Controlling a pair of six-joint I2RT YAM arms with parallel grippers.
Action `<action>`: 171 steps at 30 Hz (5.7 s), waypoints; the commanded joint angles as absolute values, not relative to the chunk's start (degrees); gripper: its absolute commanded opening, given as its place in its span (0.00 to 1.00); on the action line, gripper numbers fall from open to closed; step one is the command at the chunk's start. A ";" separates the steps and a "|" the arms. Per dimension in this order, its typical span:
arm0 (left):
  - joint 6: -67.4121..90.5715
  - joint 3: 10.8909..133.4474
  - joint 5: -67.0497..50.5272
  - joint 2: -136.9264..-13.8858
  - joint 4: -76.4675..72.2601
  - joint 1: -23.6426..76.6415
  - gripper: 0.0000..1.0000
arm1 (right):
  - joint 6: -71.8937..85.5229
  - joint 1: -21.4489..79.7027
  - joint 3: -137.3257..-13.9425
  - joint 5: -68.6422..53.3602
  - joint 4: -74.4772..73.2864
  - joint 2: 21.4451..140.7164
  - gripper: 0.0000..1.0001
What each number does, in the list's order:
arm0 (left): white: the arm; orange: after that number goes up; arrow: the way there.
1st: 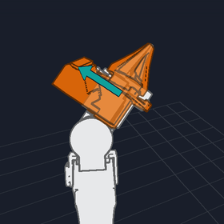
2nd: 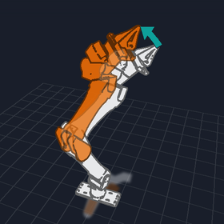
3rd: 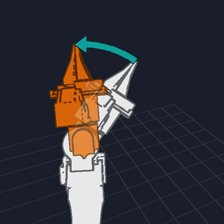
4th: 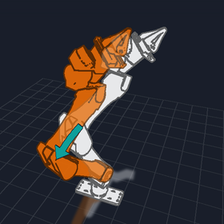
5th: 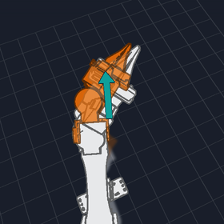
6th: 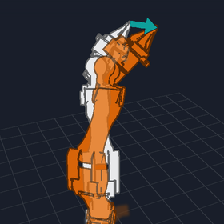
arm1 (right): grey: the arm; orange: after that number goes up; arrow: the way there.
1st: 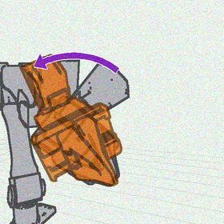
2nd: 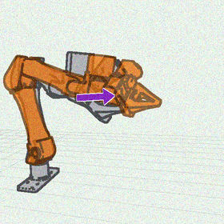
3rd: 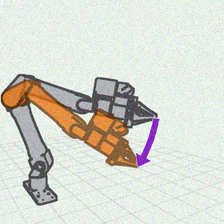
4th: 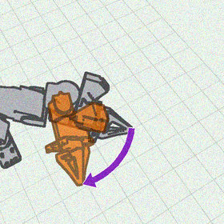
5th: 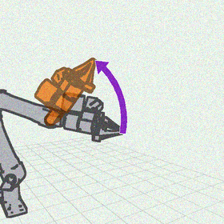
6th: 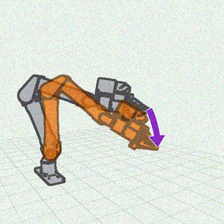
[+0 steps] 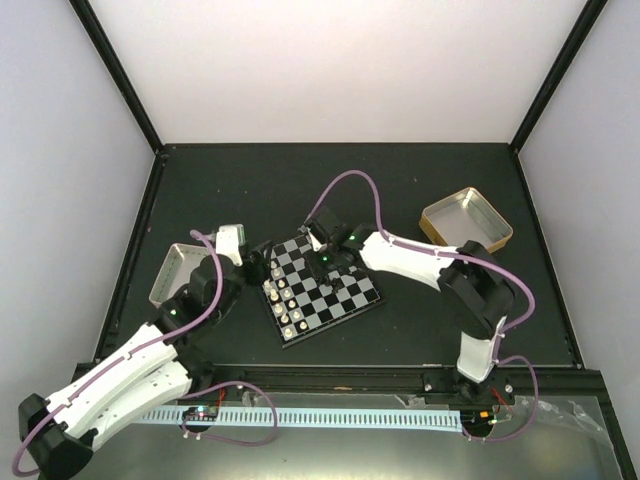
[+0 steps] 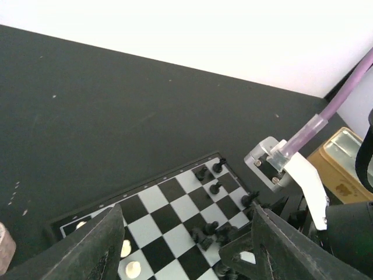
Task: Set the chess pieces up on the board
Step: Pick up the chess piece from the chessboard, then place the chess piece on the chessboard.
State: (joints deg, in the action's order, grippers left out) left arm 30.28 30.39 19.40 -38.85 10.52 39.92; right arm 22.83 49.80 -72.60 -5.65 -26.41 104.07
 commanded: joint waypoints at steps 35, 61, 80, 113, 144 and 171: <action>31.65 28.12 20.16 -36.05 12.71 38.12 0.65 | 20.59 51.60 -84.44 2.99 -33.38 118.40 0.15; 56.28 29.22 -12.60 -40.56 -4.50 34.37 0.80 | 7.32 51.79 -43.09 -11.14 24.85 78.37 0.11; 52.17 36.76 -24.44 -49.12 -1.59 33.65 0.38 | 2.72 52.63 -39.24 -13.57 26.11 72.66 0.11; 14.40 46.28 -14.93 -63.62 8.20 33.79 0.02 | 26.66 51.03 -43.10 16.22 -4.54 63.48 0.57; 9.07 79.77 -11.97 -112.44 17.79 35.23 0.03 | 37.00 33.69 -32.78 5.80 -11.19 57.80 0.58; 8.28 85.98 -6.33 -119.70 21.83 36.28 0.08 | 36.61 33.66 -32.81 5.14 -10.40 59.52 0.58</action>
